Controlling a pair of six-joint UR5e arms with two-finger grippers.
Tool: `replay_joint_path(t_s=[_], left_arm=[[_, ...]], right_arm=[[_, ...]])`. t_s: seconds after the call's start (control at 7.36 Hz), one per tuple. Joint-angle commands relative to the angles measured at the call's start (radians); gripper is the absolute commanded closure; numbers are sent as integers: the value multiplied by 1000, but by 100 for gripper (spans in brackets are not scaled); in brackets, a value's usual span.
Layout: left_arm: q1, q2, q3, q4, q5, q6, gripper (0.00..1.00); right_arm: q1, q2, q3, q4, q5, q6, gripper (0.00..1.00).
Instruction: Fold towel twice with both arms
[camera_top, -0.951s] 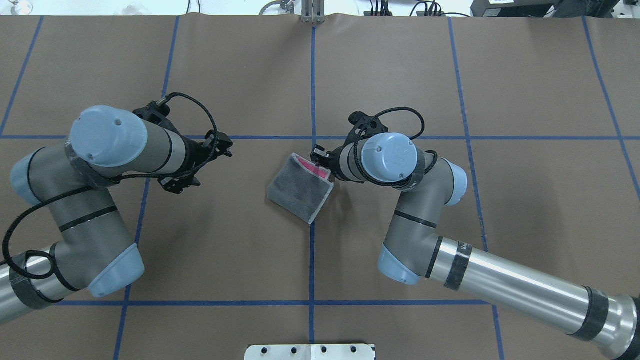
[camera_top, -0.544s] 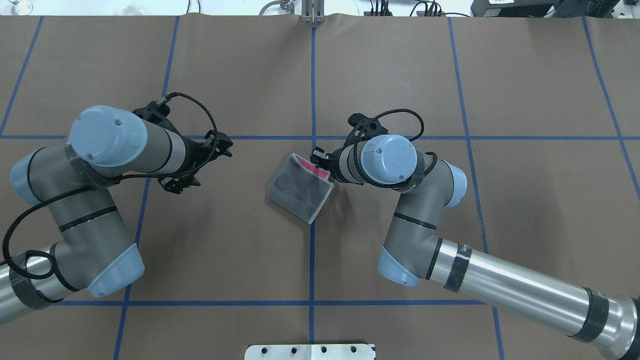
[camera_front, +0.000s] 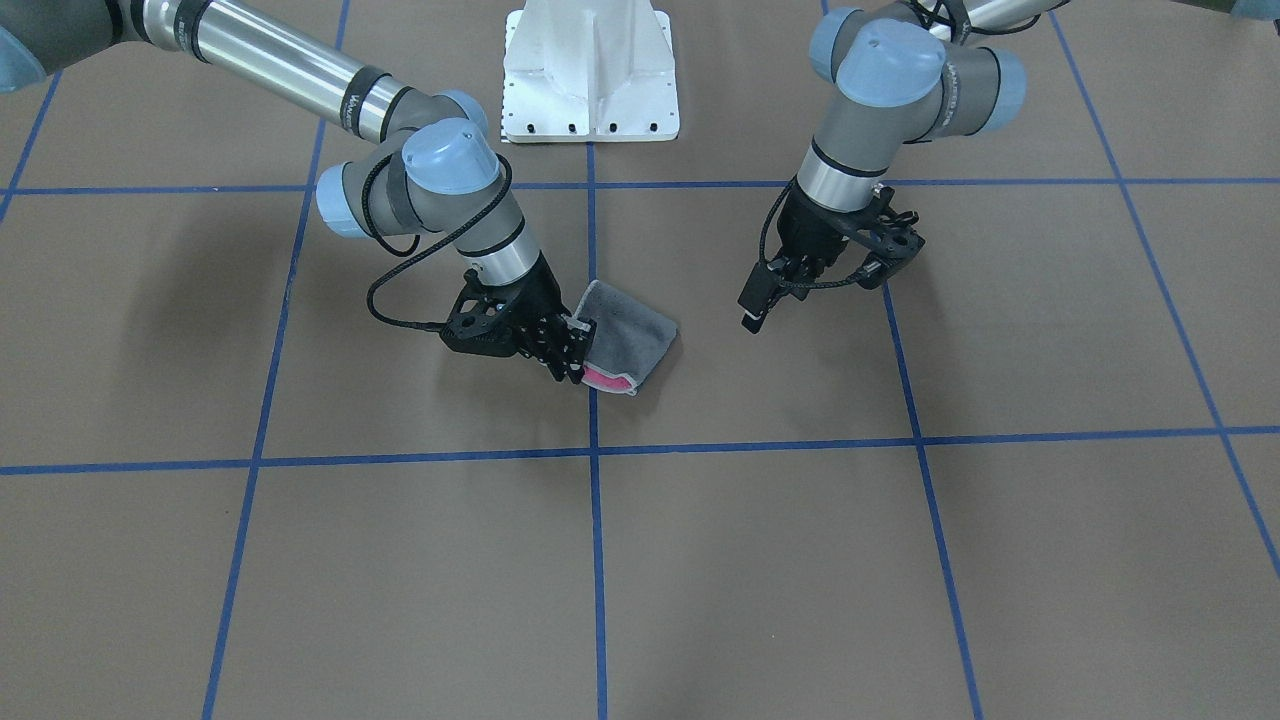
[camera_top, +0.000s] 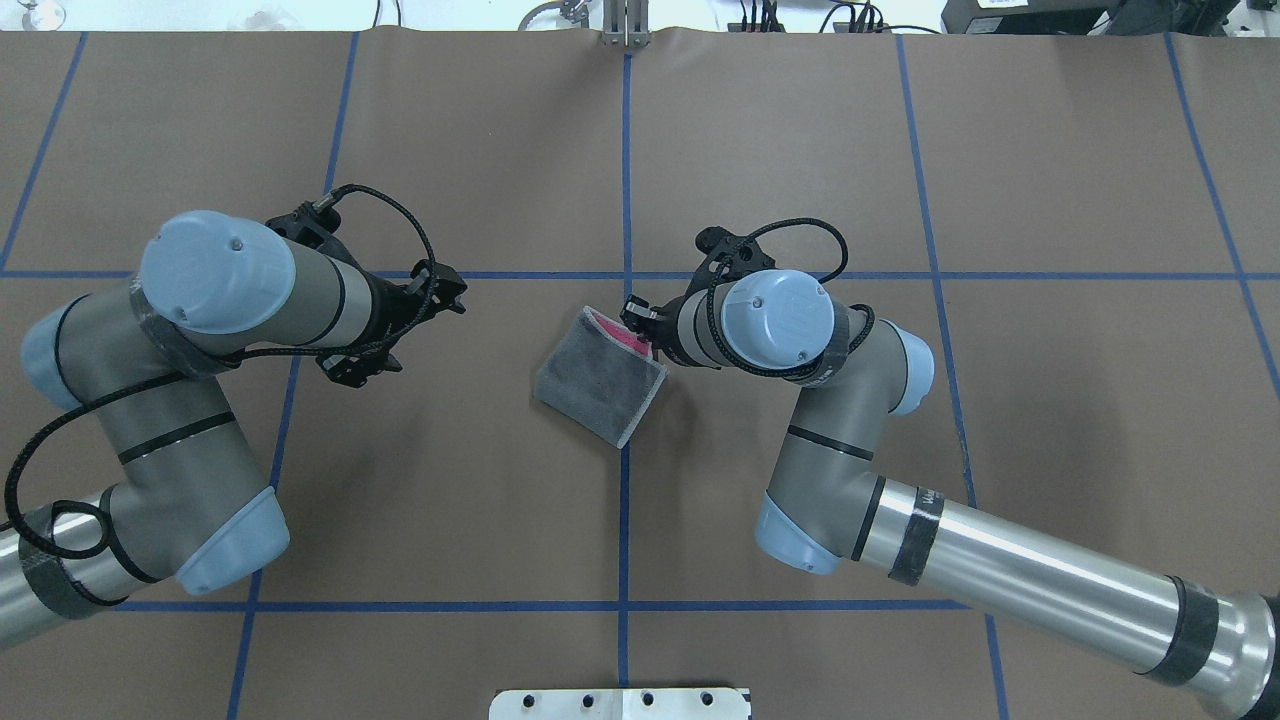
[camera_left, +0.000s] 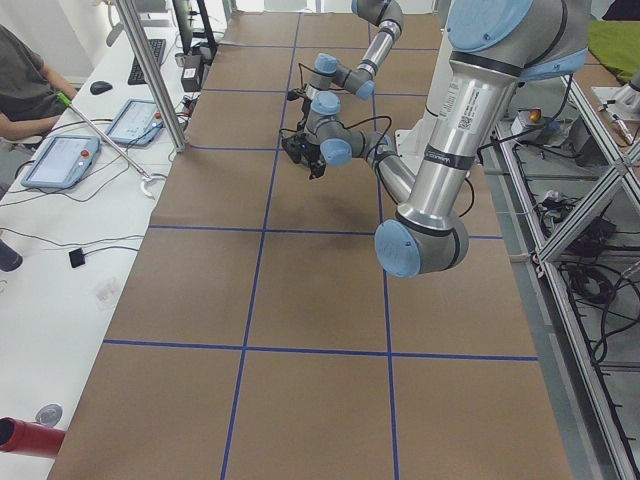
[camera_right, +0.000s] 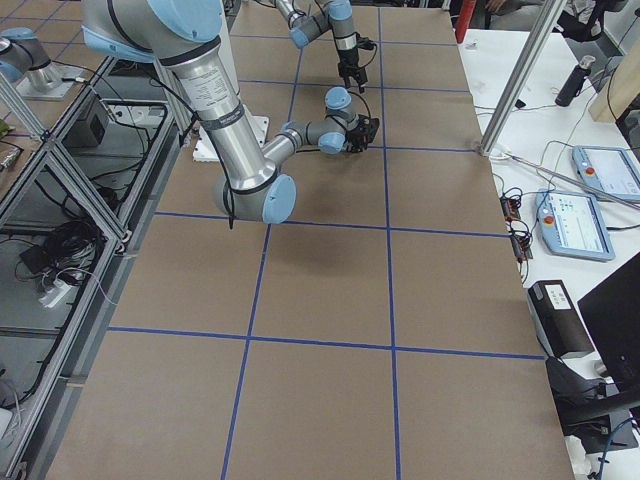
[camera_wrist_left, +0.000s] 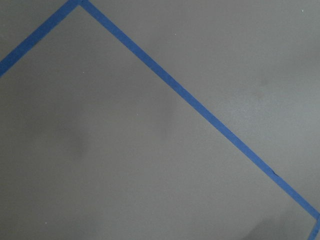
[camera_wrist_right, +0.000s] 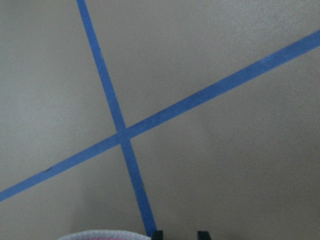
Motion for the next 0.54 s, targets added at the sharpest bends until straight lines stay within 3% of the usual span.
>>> replay_joint_path(t_s=[0.0,0.41], left_arm=[[-1,-4,0,0,0,-1,0],[-1,-9,0,0,0,-9,0]], right_arm=[[0,-3,3,0,2,-4,100],[1,-20,58,-25,30,-4,100]])
